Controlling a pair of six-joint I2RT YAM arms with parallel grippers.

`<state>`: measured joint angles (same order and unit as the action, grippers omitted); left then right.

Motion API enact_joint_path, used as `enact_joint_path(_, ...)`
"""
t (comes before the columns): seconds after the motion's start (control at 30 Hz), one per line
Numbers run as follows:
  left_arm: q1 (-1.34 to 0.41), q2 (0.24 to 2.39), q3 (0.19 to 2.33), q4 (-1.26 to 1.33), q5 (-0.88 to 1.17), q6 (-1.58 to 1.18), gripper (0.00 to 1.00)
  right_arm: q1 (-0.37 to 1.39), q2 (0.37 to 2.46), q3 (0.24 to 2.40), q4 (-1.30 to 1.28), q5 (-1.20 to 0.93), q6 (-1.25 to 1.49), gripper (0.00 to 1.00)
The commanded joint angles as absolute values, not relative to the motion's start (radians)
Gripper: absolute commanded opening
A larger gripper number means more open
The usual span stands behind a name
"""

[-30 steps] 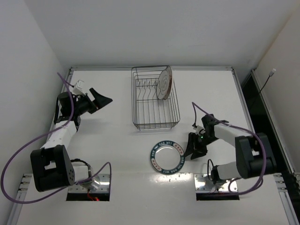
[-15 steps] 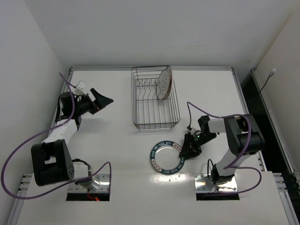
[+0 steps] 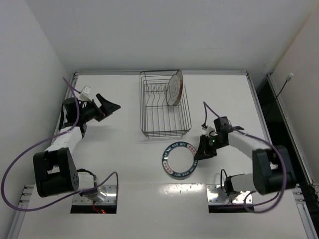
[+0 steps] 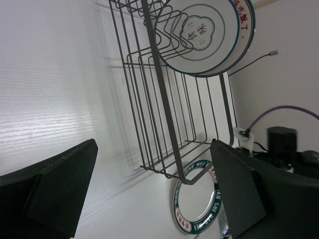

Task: Load the plates into the dish rack

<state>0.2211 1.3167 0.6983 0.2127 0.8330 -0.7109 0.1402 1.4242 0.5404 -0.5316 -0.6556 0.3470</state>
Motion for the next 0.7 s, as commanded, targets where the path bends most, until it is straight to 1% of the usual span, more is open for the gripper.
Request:
enact_joint_path(0.0, 0.215, 1.315, 0.726, 0.203, 0.809, -0.683, 0.95, 0.173, 1.207, 0.629, -0.661, -0.432, 0.393, 0.0)
enact_joint_path(0.07, 0.215, 1.305, 0.726, 0.193, 0.799, -0.673, 0.95, 0.184, 1.131, 0.725, -0.788, -0.341, 0.393, 0.0)
enact_joint_path(0.13, 0.215, 1.295, 0.726, 0.193, 0.789, -0.673, 0.95, 0.193, 1.054, 0.799, -0.901, -0.295, 0.393, 0.0)
enact_joint_path(0.17, 0.215, 1.295, 0.726, 0.193, 0.788, -0.673, 0.95, 0.193, 1.036, 0.88, -0.937, -0.273, 0.393, 0.0)
enact_joint_path(0.27, 0.215, 1.295, 0.726, 0.172, 0.769, -0.663, 0.95, 0.193, 1.014, 1.066, -1.06, -0.157, 0.402, 0.0)
enact_joint_path(0.37, 0.215, 1.285, 0.726, 0.161, 0.759, -0.653, 0.95, 0.193, 1.029, 1.256, -1.123, -0.115, 0.402, 0.0)
enact_joint_path(0.4, 0.215, 1.285, 0.726, 0.161, 0.759, -0.653, 0.95, 0.193, 1.049, 1.303, -1.14, -0.115, 0.402, 0.0)
enact_joint_path(0.43, 0.215, 1.285, 0.726, 0.15, 0.75, -0.653, 0.95, 0.193, 1.071, 1.4, -1.153, -0.115, 0.402, 0.0)
enact_joint_path(0.53, 0.215, 1.276, 0.735, 0.15, 0.75, -0.644, 0.95, 0.193, 1.14, 1.526, -1.129, -0.1, 0.413, 0.0)
enact_joint_path(0.6, 0.215, 1.276, 0.735, 0.15, 0.75, -0.644, 0.95, 0.193, 1.173, 1.555, -1.051, -0.091, 0.442, 0.0)
enact_joint_path(0.67, 0.215, 1.276, 0.735, 0.15, 0.741, -0.644, 0.95, 0.222, 1.242, 1.606, -1.002, -0.033, 0.463, 0.0)
